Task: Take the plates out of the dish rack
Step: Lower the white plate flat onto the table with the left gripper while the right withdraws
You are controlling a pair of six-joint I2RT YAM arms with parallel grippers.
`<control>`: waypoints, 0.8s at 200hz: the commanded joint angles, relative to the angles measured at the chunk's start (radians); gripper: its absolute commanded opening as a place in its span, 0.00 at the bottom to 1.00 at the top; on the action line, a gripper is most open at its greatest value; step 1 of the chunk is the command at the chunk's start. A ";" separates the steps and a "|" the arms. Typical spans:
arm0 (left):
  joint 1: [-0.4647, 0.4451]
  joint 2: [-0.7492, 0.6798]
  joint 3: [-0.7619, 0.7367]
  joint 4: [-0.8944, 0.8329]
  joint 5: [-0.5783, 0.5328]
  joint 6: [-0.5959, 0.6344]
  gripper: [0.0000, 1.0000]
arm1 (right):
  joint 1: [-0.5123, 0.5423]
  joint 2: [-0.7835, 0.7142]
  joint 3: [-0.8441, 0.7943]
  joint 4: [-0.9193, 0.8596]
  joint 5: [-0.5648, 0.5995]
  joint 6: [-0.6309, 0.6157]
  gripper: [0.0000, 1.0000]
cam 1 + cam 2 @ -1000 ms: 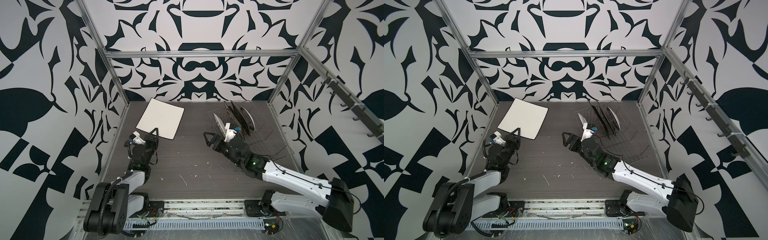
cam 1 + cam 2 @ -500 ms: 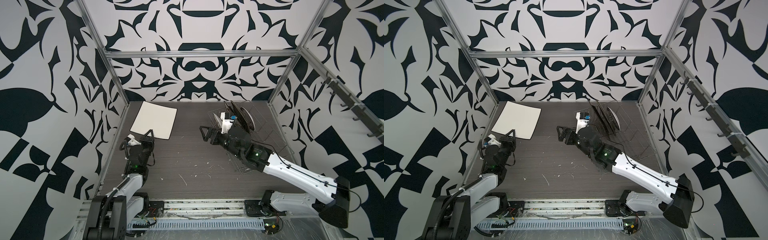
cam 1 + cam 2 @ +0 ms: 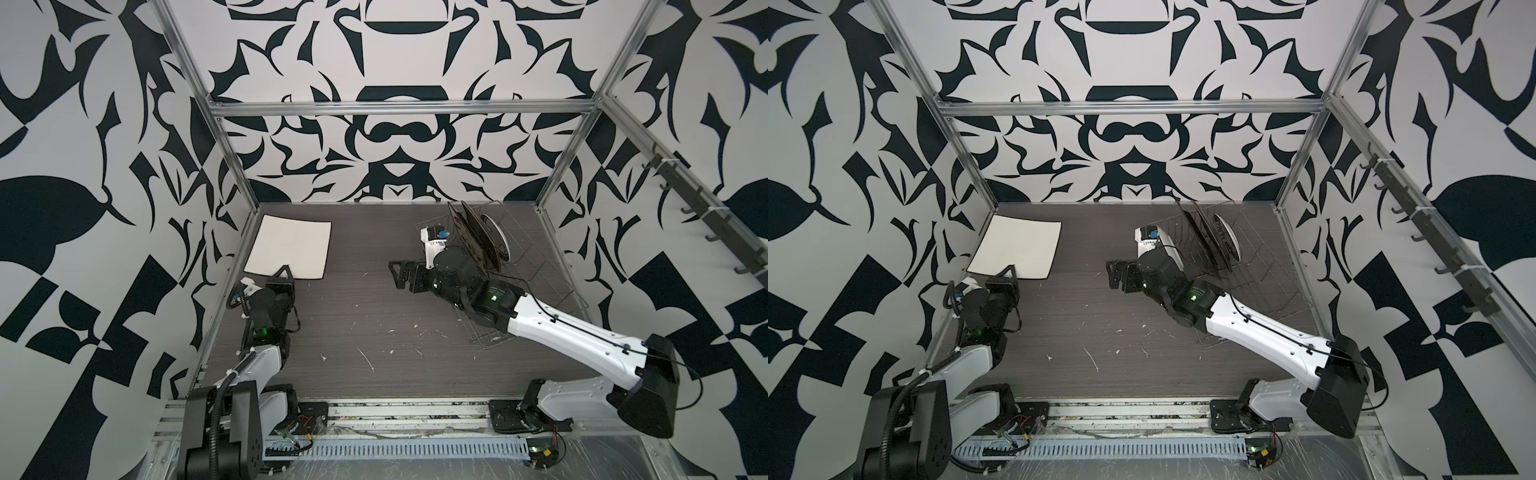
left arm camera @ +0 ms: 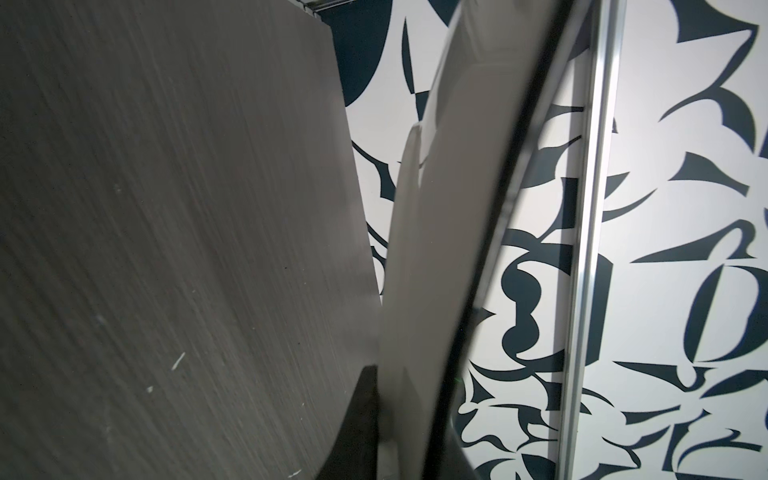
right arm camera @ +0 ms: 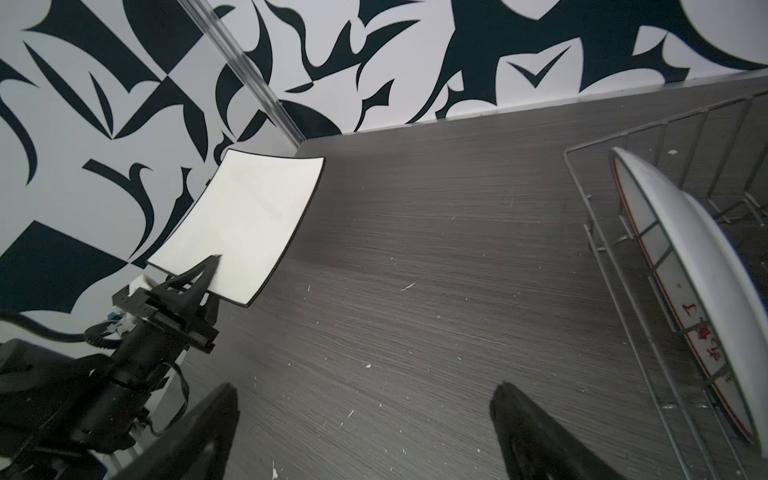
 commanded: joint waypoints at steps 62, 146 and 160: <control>0.060 0.103 0.100 0.222 0.069 0.021 0.00 | 0.005 0.077 0.047 0.081 -0.123 -0.065 0.99; 0.085 0.220 0.124 0.243 0.066 0.059 0.00 | 0.005 0.156 0.079 0.094 -0.220 -0.058 0.99; 0.098 0.256 0.128 0.261 0.080 0.048 0.00 | 0.005 0.171 0.096 0.080 -0.220 -0.061 0.99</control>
